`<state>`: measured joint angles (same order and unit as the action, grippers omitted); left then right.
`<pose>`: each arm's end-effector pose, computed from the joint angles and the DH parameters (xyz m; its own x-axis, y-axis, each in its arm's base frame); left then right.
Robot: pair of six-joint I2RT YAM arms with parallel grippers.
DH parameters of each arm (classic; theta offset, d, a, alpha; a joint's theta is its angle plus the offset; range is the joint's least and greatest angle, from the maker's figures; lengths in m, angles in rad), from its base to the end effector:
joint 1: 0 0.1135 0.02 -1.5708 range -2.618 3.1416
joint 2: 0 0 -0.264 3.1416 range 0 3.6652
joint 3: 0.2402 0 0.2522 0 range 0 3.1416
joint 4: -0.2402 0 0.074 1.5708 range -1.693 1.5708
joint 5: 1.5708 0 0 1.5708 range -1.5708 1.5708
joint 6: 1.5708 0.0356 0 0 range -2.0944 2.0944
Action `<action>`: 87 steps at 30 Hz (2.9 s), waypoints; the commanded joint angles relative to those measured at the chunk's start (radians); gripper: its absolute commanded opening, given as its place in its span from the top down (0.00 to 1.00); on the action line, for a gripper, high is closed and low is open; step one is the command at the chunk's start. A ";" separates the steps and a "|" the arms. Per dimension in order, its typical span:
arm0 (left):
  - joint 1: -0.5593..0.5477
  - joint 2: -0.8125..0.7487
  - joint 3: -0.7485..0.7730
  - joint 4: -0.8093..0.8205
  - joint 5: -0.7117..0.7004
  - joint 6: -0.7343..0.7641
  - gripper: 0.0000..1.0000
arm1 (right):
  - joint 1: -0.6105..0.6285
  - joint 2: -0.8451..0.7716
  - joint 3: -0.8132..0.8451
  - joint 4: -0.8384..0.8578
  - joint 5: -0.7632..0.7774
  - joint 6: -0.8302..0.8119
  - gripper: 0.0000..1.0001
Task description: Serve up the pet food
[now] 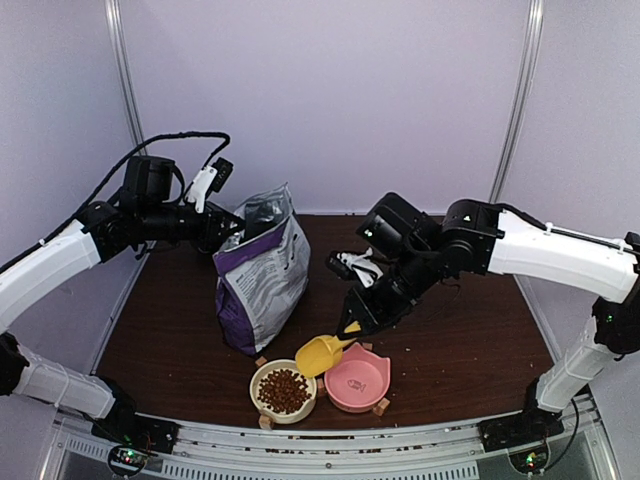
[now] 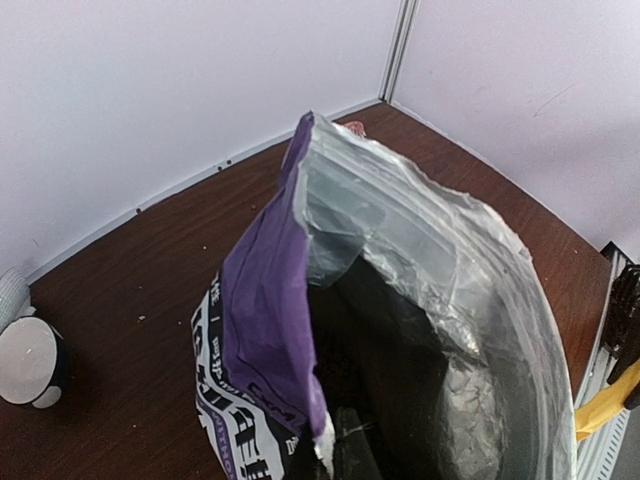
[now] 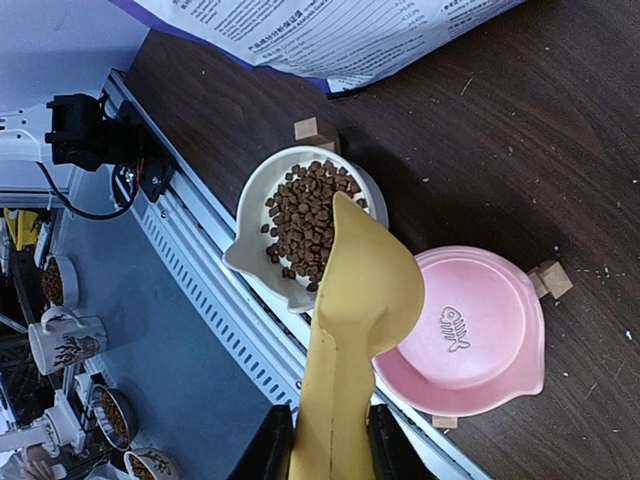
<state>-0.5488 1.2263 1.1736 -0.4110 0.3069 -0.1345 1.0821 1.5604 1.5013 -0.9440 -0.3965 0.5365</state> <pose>0.2291 -0.1527 0.3607 -0.4757 0.1411 -0.8682 0.6701 0.6975 -0.2538 0.1394 0.2914 0.3328 -0.8063 -0.5122 -0.2957 -0.5815 0.5951 0.5547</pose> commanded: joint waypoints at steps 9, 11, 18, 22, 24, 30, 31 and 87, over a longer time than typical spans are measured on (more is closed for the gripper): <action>0.008 0.104 0.321 -0.048 -0.149 0.079 1.00 | -0.102 -0.198 -0.094 0.147 0.087 0.025 0.86; 0.009 0.169 0.446 -0.096 -0.184 0.108 1.00 | -0.139 -0.241 -0.128 0.189 0.065 0.035 0.86; 0.006 0.322 0.697 -0.164 -0.109 0.099 1.00 | -0.278 -0.368 -0.103 0.214 -0.006 0.021 0.86; -0.041 0.303 0.630 -0.150 -0.051 0.137 1.00 | -0.303 -0.401 -0.036 0.216 -0.024 0.009 0.85; -0.078 0.281 0.557 -0.147 -0.060 0.156 1.00 | -0.299 -0.408 -0.016 0.253 -0.045 0.015 0.84; -0.204 0.214 0.308 -0.083 -0.144 0.105 1.00 | -0.263 -0.369 -0.035 0.317 0.011 -0.010 0.84; -0.221 0.208 0.282 -0.075 -0.161 0.091 1.00 | -0.257 -0.354 -0.039 0.319 0.022 -0.015 0.84; -0.475 0.270 0.093 0.297 -0.216 -0.259 0.79 | -0.122 0.271 -0.263 0.734 0.264 -0.108 0.87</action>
<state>-0.9802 1.5131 1.2278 -0.2268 0.0265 -0.4023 0.9424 1.8267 1.3018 -0.1551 -0.0296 0.4587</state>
